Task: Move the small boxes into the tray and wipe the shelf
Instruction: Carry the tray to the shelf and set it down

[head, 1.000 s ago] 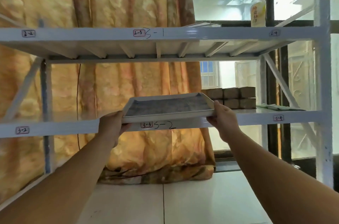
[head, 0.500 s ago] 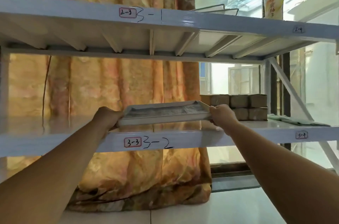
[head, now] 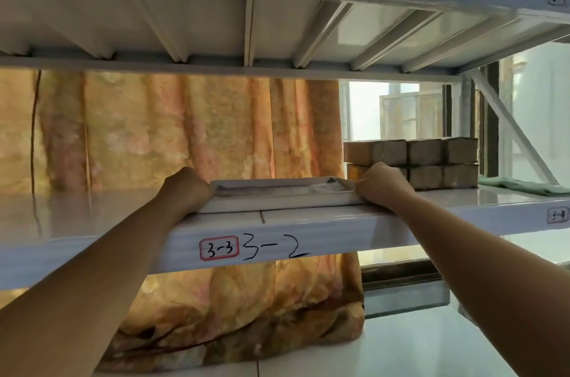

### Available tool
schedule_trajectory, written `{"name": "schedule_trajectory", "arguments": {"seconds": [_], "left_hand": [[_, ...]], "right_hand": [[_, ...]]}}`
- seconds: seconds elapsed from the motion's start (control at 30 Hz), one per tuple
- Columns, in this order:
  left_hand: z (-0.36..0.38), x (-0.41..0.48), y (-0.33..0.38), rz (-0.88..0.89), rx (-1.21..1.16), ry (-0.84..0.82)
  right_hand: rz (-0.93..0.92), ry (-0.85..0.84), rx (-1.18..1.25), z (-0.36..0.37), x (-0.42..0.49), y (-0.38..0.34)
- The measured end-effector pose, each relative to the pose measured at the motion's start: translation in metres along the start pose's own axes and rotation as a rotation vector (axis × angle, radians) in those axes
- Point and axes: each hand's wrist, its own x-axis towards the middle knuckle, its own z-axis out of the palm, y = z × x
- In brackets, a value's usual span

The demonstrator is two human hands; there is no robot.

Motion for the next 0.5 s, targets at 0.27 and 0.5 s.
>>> {"name": "schedule_trajectory", "arguments": {"seconds": [0.27,0.5], "left_hand": [[0.003,-0.004,0.048,0.23,0.08,-0.002],[0.038,0.007,0.144,0.455,-0.127,-0.012]], "right_hand": [[-0.152,0.196,0.205,-0.022,0.028,-0.001],[-0.254,0.416,0.101,-0.052,0.071,0.03]]}}
